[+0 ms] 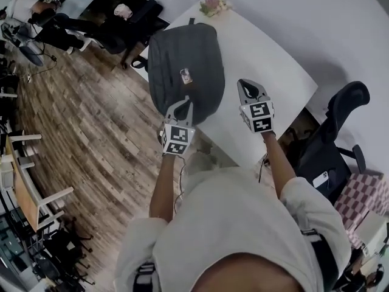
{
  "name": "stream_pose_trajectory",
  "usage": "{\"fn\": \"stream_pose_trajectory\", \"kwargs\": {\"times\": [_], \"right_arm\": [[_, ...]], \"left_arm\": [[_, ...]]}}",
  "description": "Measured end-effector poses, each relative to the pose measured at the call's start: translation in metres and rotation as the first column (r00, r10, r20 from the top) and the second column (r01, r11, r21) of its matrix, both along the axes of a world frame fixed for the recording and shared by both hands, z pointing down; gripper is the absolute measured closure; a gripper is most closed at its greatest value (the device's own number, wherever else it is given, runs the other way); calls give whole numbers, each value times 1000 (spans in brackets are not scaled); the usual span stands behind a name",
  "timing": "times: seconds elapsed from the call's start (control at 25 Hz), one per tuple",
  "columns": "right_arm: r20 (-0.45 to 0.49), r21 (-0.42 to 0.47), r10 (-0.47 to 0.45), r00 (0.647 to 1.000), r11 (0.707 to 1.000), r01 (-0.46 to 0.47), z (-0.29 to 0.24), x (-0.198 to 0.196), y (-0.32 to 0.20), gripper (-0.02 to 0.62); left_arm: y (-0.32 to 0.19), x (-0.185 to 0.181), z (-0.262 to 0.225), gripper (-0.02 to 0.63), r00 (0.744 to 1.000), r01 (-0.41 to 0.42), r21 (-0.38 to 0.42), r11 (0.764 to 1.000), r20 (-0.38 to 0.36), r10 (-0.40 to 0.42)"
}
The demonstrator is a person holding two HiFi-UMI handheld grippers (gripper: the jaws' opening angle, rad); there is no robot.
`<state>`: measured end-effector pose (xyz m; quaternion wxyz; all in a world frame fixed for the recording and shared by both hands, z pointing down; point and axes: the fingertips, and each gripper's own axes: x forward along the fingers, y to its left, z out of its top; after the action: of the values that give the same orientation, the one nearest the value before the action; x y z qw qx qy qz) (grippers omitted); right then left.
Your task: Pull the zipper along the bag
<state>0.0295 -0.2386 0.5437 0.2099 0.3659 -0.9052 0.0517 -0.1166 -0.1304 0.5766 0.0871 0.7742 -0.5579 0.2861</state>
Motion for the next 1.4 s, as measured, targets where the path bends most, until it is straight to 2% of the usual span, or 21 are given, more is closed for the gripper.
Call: {"fn": "stream_pose_trajectory", "kwargs": {"times": [0.12,0.2,0.32,0.44,0.52,0.72,0.88,1.0,1.12,1.24,1.4], "right_arm": [[-21,-13,0,1000,1000,0,8,-3,-2,583],[-35,-22,1,999,1000,-2,13,-6,-3,581],[-52,-36,6,999,999,-8,19,-9,-2,581],[-72,-45,1,997,999,-5,25,-11,0,583],[-80,-54,-4,997,999,0,27,-13,0,581],[-99,-83,-20,995,997,12,39,-18,-1,581],[-115,-104,-32,993,994,20,55,-21,-7,583],[-129,-117,-41,991,993,25,66,-22,-13,581],[-142,-128,-55,988,991,37,75,-25,-20,581],[-157,-145,-75,985,988,52,86,-26,-26,576],[-195,-183,-115,974,980,79,110,-28,-34,524]], "left_arm": [[3,12,11,580,992,-107,-38,994,61,109],[4,18,17,580,982,-171,-58,984,73,175],[6,26,26,578,966,-252,-88,964,39,256],[12,37,35,569,948,-318,-126,940,-29,317],[16,44,42,465,932,-361,-154,920,-44,359],[23,53,64,395,905,-423,-218,880,-44,424],[25,57,82,394,894,-442,-254,860,-47,445],[25,57,91,397,893,-439,-267,858,-24,449],[24,55,95,433,890,-438,-277,855,2,456],[28,58,93,496,873,-464,-281,840,18,488],[28,58,87,525,868,-476,-259,841,15,496]]}}
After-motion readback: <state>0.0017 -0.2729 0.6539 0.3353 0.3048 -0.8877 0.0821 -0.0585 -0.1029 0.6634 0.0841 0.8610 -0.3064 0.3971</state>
